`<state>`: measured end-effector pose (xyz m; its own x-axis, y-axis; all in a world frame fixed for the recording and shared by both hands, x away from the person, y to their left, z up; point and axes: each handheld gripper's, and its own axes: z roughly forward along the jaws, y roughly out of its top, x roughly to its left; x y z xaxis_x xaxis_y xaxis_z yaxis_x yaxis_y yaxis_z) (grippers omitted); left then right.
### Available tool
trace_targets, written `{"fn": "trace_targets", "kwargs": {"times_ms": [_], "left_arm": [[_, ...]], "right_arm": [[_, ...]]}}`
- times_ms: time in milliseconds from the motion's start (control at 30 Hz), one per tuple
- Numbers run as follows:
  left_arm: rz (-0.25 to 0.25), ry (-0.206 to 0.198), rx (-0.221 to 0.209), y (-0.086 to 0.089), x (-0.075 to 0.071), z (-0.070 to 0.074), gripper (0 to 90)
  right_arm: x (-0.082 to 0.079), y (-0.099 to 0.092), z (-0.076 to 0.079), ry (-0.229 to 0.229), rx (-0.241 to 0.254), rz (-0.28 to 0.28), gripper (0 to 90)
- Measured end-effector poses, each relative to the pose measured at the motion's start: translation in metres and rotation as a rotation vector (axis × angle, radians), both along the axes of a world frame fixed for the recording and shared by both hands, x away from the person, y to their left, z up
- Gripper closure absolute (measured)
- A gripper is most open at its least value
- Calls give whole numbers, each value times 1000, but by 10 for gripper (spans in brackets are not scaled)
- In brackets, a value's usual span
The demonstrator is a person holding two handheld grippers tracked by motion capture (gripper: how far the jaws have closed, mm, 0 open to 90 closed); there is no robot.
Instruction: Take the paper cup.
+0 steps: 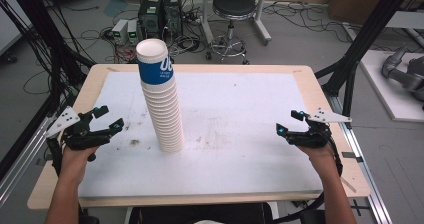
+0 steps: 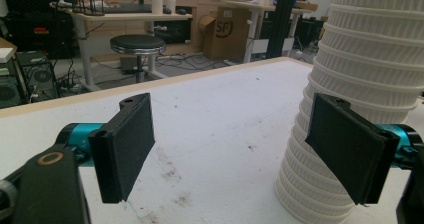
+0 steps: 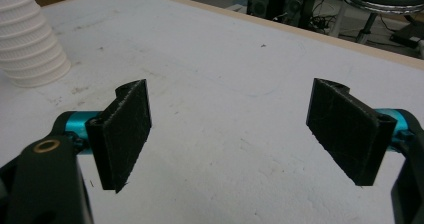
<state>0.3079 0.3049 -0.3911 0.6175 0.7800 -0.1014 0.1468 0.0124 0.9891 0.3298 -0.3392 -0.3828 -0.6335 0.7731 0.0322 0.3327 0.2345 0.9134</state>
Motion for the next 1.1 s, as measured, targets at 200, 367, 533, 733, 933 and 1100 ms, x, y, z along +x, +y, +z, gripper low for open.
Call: {"fn": "trace_targets", "kwargs": {"times_ms": [200, 367, 533, 733, 933, 1100], "left_arm": [[9, 7, 4, 1, -1, -1, 188], [-5, 11, 6, -3, 2, -1, 188], [-18, 21, 20, -9, 6, -2, 188], [-19, 14, 19, -11, 5, 1, 188], [-18, 17, 20, -12, 5, 2, 188], [-18, 21, 14, -12, 6, 2, 188]], "right_arm": [[2, 3, 1, -2, 13, 14, 184], [0, 4, 1, -1, 12, 14, 184], [-2, 5, 1, 2, 12, 9, 184], [-4, 16, 5, -6, 26, 49, 184], [-1, 27, 11, -6, 54, 91, 184], [3, 37, 17, -7, 57, 119, 184]]}}
